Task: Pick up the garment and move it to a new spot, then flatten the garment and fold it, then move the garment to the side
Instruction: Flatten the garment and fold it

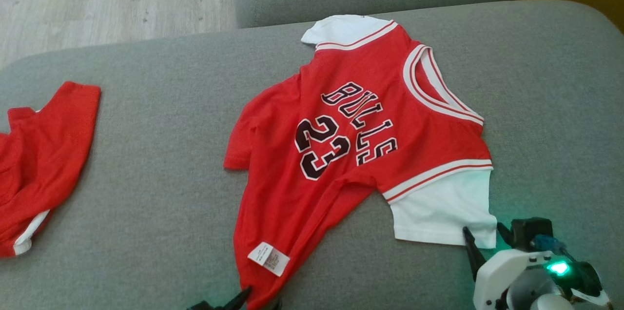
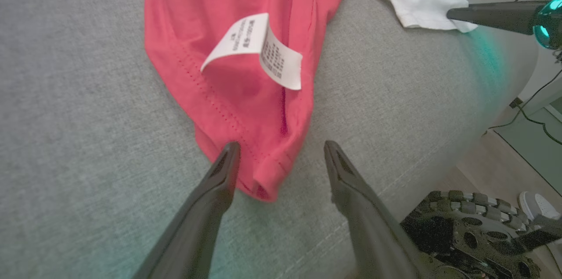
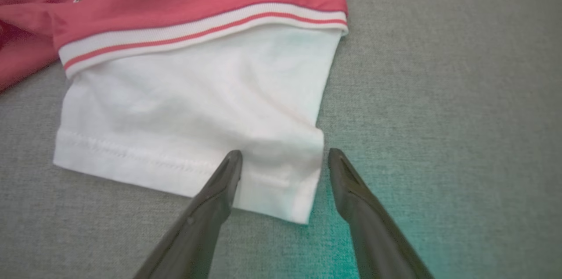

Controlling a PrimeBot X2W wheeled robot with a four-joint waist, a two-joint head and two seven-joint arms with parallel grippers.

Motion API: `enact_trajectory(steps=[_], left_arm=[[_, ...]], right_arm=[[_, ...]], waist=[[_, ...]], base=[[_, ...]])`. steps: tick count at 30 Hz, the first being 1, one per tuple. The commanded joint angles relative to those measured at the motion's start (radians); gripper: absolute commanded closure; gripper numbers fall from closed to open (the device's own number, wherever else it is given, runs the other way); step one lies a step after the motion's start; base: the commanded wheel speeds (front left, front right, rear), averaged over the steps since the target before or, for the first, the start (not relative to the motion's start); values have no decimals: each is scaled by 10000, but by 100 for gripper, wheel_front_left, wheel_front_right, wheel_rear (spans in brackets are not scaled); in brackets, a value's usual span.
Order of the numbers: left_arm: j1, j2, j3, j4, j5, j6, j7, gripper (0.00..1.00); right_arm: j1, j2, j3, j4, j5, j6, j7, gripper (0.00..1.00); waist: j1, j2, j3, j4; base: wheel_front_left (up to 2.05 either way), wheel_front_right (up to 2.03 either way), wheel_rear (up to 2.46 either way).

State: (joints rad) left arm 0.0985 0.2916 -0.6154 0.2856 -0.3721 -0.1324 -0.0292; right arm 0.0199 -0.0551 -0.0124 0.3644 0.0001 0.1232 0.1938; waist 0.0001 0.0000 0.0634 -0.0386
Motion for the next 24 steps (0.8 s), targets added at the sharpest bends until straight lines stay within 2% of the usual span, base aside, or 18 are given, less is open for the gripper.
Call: enact_trajectory(steps=[1, 14, 15, 16, 17, 18, 19, 20, 24], left_arm=[[-487, 73, 211, -176, -124, 18, -167, 0], [-772, -21, 59, 289, -287, 59, -352, 0], [-799, -30, 75, 369, -299, 79, -377, 7], [-823, -48, 90, 463, -324, 94, -388, 31], [-855, -65, 95, 558, -342, 97, -403, 62], [-893, -83, 95, 656, -358, 96, -425, 75], [-929, -106, 88, 761, -383, 94, -440, 100], [-968, -113, 48, 868, -389, 90, -425, 100], [-1160, -57, 80, 977, -544, 73, -528, 100]], right_arm=[[-457, -21, 279, -168, 93, 75, -84, 0], [-734, 32, 481, 434, 182, 75, -282, 0], [-755, 34, 511, 510, 195, 75, -280, 0], [-778, 37, 554, 606, 265, 75, -247, 0], [-805, 39, 645, 719, 372, 75, -192, 0], [-838, 41, 740, 859, 514, 75, -89, 0], [-885, 42, 833, 991, 720, 75, 11, 53], [-956, 44, 910, 1063, 935, 75, 27, 100], [-1272, 46, 917, 783, 2196, 75, -283, 100]], waist=[[-1, 0, 31, 18], [-1, 0, 89, -39], [-1, 0, 92, -49], [-1, 0, 90, -62], [-1, 0, 88, -74], [-1, 0, 85, -87], [-1, 0, 75, -96], [-1, 0, 58, -102], [-1, 0, 27, -105]], base=[[0, 0, 0], [0, 0, 0], [0, 0, 0], [0, 0, 0], [0, 0, 0], [0, 0, 0], [0, 0, 0], [0, 0, 0], [0, 0, 0]])
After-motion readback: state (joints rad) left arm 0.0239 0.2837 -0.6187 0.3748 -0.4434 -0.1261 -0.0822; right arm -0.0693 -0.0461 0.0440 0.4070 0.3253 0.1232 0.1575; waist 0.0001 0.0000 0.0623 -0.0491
